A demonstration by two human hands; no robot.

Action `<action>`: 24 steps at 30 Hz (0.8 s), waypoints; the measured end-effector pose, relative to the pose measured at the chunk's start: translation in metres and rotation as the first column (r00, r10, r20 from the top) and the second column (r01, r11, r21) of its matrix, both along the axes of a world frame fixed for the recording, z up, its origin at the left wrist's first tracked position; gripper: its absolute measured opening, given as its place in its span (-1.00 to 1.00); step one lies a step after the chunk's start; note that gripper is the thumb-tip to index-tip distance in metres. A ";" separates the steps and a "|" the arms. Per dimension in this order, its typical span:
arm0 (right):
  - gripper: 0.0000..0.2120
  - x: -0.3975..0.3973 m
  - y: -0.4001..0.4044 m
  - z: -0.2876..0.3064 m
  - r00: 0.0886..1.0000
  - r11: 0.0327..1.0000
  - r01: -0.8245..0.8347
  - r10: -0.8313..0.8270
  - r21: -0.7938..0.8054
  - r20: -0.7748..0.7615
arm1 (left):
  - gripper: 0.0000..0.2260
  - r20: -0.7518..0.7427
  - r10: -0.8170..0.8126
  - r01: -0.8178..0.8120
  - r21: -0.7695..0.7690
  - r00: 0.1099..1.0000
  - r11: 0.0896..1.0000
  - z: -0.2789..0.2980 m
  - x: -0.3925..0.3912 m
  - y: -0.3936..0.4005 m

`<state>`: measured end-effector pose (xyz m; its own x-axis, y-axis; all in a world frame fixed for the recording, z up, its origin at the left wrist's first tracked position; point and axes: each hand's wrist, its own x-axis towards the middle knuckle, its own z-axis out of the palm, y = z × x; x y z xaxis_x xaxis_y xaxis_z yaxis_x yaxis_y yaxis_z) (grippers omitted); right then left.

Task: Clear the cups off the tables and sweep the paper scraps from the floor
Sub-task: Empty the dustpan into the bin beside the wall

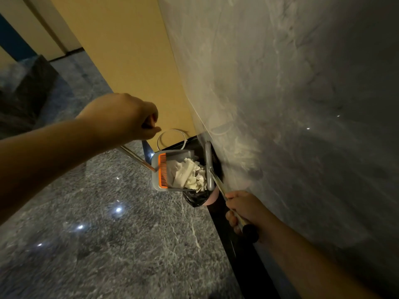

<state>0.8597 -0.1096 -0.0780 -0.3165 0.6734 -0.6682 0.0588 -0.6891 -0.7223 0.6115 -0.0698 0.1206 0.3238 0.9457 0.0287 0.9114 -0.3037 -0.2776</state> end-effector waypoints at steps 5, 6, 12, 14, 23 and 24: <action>-0.85 0.000 -0.001 0.001 1.000 1.000 -0.020 0.020 0.004 0.008 | -0.74 -0.003 -0.014 0.014 0.006 1.000 1.000 0.002 -0.001 -0.005; -0.85 0.000 -0.001 0.001 1.000 1.000 -0.013 0.013 0.000 0.003 | -0.73 0.000 -0.016 0.016 0.012 1.000 1.000 0.002 0.000 -0.004; -0.83 0.001 -0.001 0.005 1.000 1.000 -0.007 0.007 0.000 -0.010 | -0.75 -0.011 -0.012 0.012 0.030 1.000 0.999 0.006 -0.002 -0.003; -0.83 0.002 -0.002 0.006 1.000 1.000 -0.015 0.015 0.000 -0.012 | -0.76 -0.033 0.006 -0.006 -0.004 0.999 1.000 0.006 -0.001 -0.004; -0.83 -0.003 -0.001 0.007 1.000 0.999 -0.017 0.017 -0.030 -0.024 | -0.79 -0.042 0.017 -0.018 -0.006 0.999 1.000 -0.002 -0.004 -0.007; -0.83 -0.004 -0.001 0.008 0.999 0.999 -0.015 0.014 -0.034 -0.032 | -0.79 -0.037 0.021 -0.022 -0.004 0.999 1.000 -0.004 -0.004 -0.007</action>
